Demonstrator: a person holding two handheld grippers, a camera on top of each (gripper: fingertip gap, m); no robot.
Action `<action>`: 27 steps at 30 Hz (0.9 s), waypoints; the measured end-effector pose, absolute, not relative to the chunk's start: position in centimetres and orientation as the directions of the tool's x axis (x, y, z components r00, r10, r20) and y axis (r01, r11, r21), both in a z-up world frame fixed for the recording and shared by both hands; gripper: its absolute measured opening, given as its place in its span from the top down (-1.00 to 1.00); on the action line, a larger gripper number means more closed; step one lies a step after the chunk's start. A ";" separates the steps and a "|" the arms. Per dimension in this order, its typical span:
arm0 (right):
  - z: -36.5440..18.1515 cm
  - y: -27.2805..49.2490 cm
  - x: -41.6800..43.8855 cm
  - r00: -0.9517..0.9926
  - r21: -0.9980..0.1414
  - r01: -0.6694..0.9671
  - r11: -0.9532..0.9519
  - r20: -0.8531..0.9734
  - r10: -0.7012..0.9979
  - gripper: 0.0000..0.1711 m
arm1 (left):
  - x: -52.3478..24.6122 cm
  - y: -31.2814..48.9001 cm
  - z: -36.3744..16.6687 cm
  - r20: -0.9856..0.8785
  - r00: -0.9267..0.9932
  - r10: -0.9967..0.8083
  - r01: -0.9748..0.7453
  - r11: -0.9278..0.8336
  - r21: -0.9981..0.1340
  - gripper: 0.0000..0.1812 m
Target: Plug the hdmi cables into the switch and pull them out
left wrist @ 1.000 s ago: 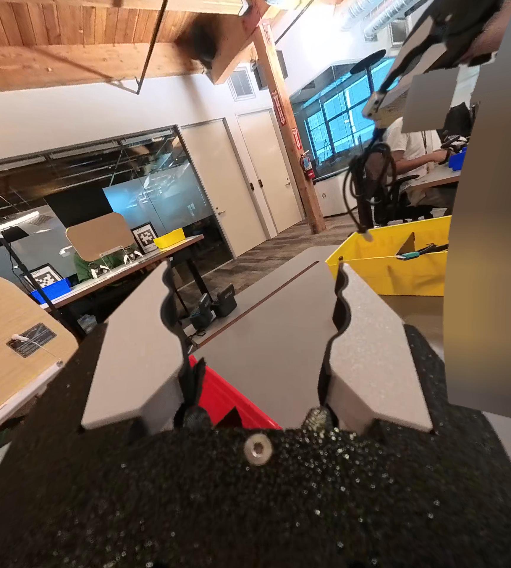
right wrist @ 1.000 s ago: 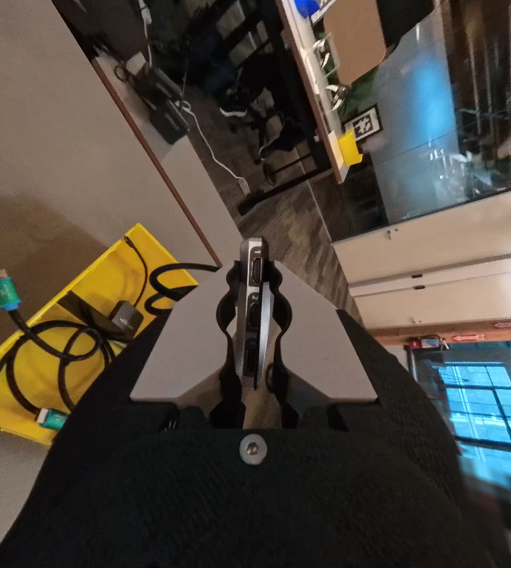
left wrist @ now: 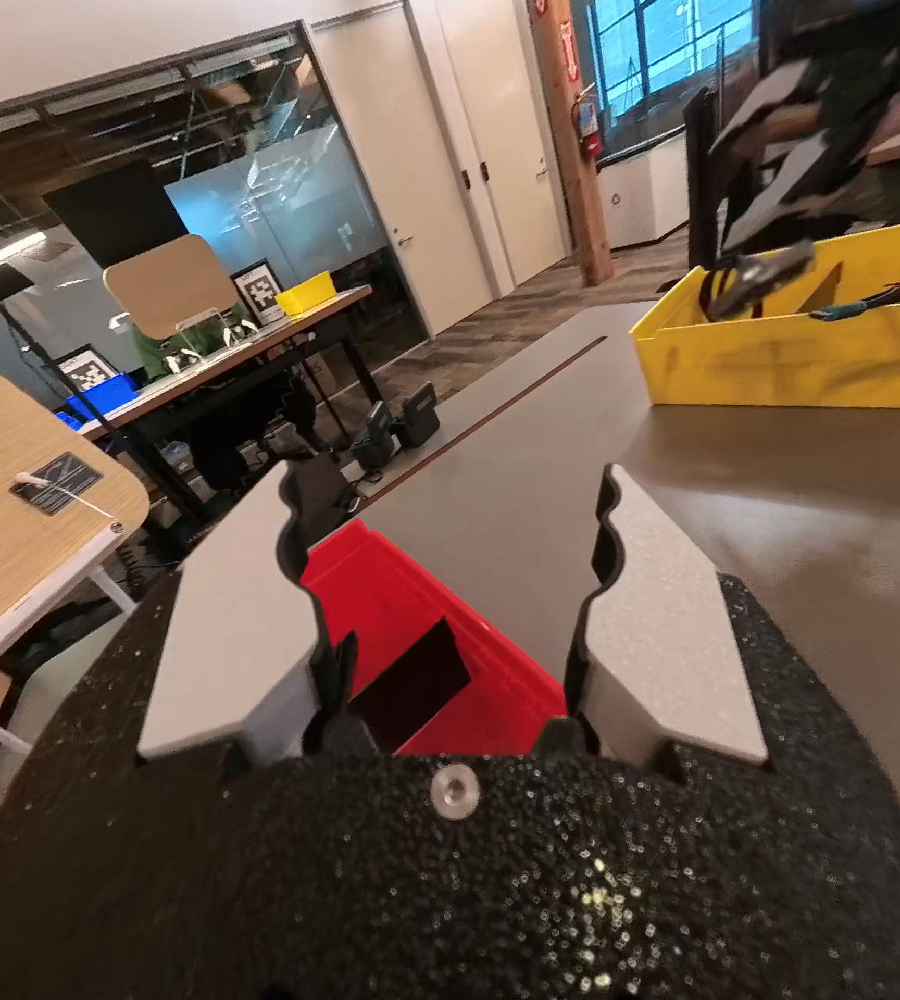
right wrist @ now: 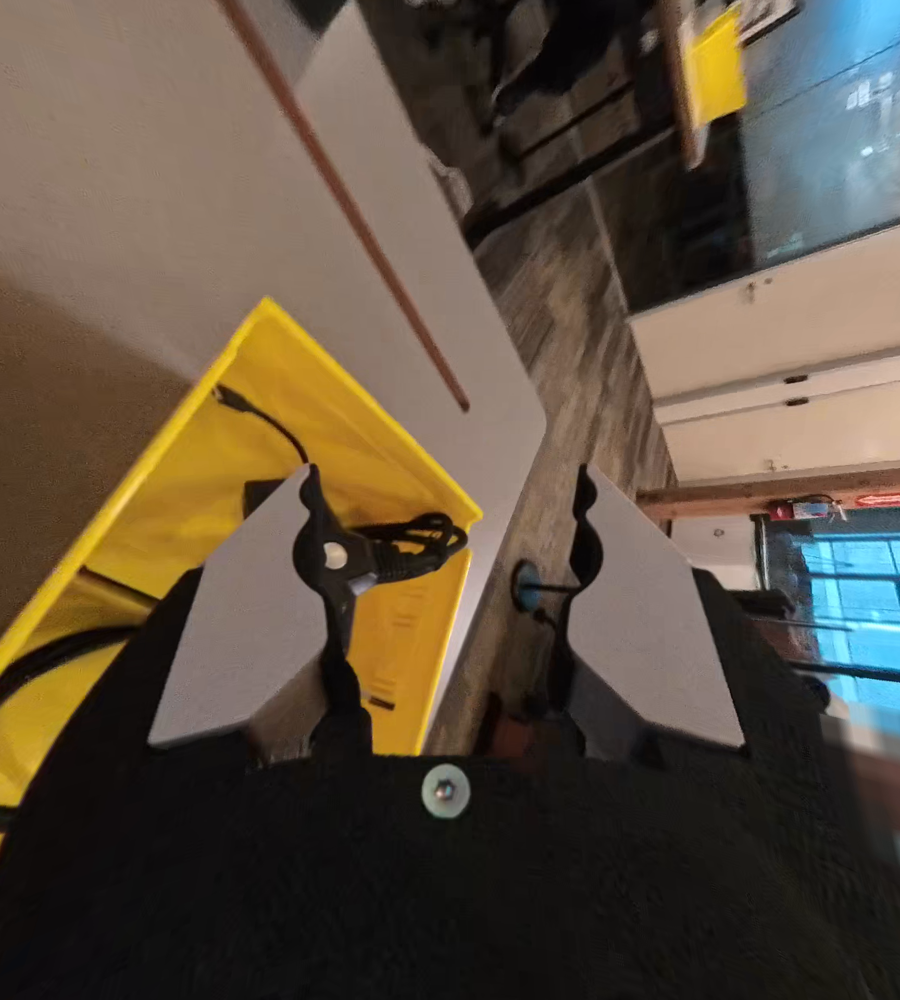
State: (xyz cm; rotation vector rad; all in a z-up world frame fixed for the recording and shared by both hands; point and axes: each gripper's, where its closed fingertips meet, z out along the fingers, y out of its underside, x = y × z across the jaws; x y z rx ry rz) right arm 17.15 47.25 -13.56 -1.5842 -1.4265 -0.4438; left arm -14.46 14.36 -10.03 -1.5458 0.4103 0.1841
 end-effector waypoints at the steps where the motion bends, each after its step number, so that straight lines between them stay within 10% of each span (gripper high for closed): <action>1: -12.0 46.4 16.7 0.325 -0.473 0.870 0.140 0.764 0.558 -0.09 | -14.6 14.4 -10.0 -0.364 0.922 -0.135 -0.363 0.033 -0.931 -0.19; 12: -7.6 33.6 23.1 0.777 -0.874 0.447 0.190 0.485 0.401 -0.08 | -20.4 12.6 -7.6 -0.351 0.927 0.136 -0.358 0.035 -0.933 -0.24; 16: -6.6 31.5 26.9 0.855 -0.903 0.318 0.288 0.405 0.324 -0.08 | -24.6 9.8 -5.9 -0.281 0.921 0.271 -0.302 0.040 -0.952 -0.32; 19: -5.8 32.2 29.9 0.885 -0.900 0.316 0.301 0.394 0.248 -0.09 | -27.4 8.7 -6.0 -0.181 0.929 0.324 -0.198 0.021 -0.980 -0.74; 27: -6.2 33.6 32.7 0.937 -0.943 0.157 0.293 0.236 0.256 -0.08 | -31.1 7.3 -9.0 -0.266 0.856 0.444 -0.209 -0.174 -0.962 -0.73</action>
